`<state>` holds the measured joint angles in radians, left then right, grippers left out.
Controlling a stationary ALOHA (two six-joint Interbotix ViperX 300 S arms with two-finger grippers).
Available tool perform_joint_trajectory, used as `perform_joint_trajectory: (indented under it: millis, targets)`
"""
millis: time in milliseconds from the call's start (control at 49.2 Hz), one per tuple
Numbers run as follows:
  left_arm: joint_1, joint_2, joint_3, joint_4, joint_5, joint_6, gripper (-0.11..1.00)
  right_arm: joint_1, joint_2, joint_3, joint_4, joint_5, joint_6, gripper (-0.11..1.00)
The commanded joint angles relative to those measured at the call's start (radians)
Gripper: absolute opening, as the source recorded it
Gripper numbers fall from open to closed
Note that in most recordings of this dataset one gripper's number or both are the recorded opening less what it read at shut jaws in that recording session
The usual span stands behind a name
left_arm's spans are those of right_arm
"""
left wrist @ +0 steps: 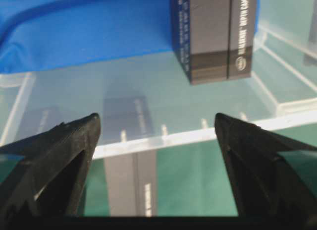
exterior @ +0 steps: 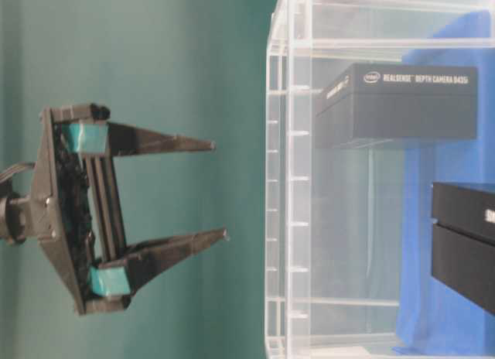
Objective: Take the box out of the case with the left arm.
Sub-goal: 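Swing the left gripper over the right box in the case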
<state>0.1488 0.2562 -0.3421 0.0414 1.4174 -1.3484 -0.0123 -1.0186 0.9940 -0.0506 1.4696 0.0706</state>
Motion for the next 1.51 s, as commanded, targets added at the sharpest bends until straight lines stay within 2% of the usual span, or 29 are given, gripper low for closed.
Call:
perform_joint_trajectory:
  millis: [0,224,570,1485]
  targets:
    - [0.003,0.005,-0.048,0.005,-0.002,0.008,0.9,0.0,0.005,-0.026,0.002,0.002,0.003,0.01]
    - [0.005,0.081,-0.118,0.003,-0.009,0.057,0.9,0.0,0.005,-0.026,0.002,0.002,0.003,0.01]
    - [0.011,0.175,-0.21,0.003,-0.021,0.061,0.9,0.0,0.005,-0.026,0.002,0.002,0.003,0.01]
    - [0.018,0.222,-0.258,0.003,-0.034,0.051,0.9,-0.002,0.005,-0.026,0.002,0.002,0.003,0.01]
